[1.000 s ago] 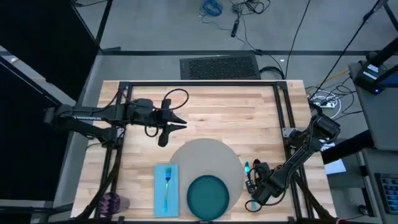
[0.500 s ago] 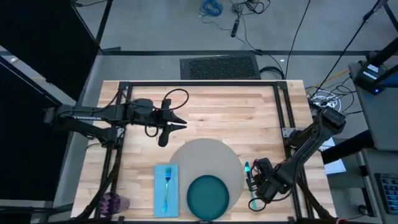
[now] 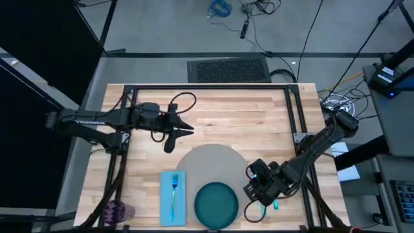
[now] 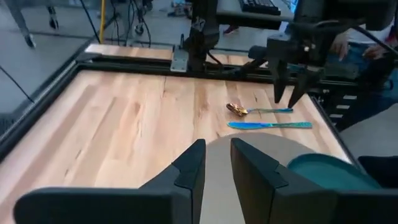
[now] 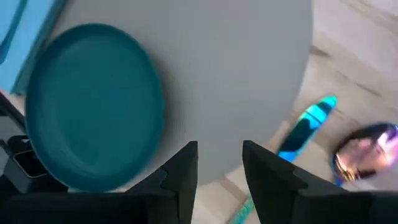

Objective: Set table place
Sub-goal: Put the violet cup to the top right of the brown table mat

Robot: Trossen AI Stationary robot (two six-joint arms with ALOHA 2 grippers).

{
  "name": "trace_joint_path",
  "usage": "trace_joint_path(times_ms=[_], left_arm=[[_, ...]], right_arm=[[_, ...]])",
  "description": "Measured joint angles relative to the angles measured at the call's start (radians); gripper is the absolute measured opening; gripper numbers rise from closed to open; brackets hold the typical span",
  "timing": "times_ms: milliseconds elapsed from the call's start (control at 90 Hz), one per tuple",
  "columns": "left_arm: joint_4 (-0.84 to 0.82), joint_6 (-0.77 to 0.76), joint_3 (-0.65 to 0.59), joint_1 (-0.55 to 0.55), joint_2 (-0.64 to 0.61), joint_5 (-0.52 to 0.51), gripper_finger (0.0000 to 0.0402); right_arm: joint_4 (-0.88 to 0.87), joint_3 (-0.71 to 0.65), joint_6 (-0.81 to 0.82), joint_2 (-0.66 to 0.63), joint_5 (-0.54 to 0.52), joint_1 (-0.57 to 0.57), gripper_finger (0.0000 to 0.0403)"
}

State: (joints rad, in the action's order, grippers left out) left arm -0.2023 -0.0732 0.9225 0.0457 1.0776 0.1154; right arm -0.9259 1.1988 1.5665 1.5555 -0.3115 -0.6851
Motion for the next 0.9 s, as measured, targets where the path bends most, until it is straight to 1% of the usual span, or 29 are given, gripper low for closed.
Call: trace_joint_path(times_ms=[67,167,322,467,578,644,733,900], left_arm=[[-0.071,-0.001,0.042,-0.015,-0.001,-0.006,0.0061],[-0.136,-0.024,0.099,-0.054,-0.001,-0.035,0.0061],[-0.184,-0.059,0.154,-0.138,-0.002,-0.041,0.0061],[-0.275,-0.156,0.159,-0.227,-0.002,-0.042,0.0061],[-0.399,-0.273,0.159,-0.299,-0.002,-0.042,0.0061],[-0.460,-0.349,0.159,-0.344,0.002,-0.049,0.0061],[-0.495,-0.426,0.159,-0.402,0.014,-0.080,0.0061],[-0.479,-0.497,0.159,-0.478,0.022,-0.116,0.0061]], right_arm=[[0.020,0.000,-0.045,0.000,0.010,0.020,0.0114],[0.069,0.000,-0.169,0.000,0.024,0.047,0.0114],[0.200,0.000,-0.370,0.000,0.024,0.081,0.0114],[0.326,0.000,-0.548,0.000,0.025,0.110,0.0114],[0.399,0.000,-0.659,0.000,0.024,0.129,0.0114],[0.419,0.000,-0.705,0.001,0.025,0.137,0.0114],[0.441,0.000,-0.747,0.015,0.022,0.146,0.0114],[0.478,-0.001,-0.771,0.087,-0.003,0.148,0.0114]])
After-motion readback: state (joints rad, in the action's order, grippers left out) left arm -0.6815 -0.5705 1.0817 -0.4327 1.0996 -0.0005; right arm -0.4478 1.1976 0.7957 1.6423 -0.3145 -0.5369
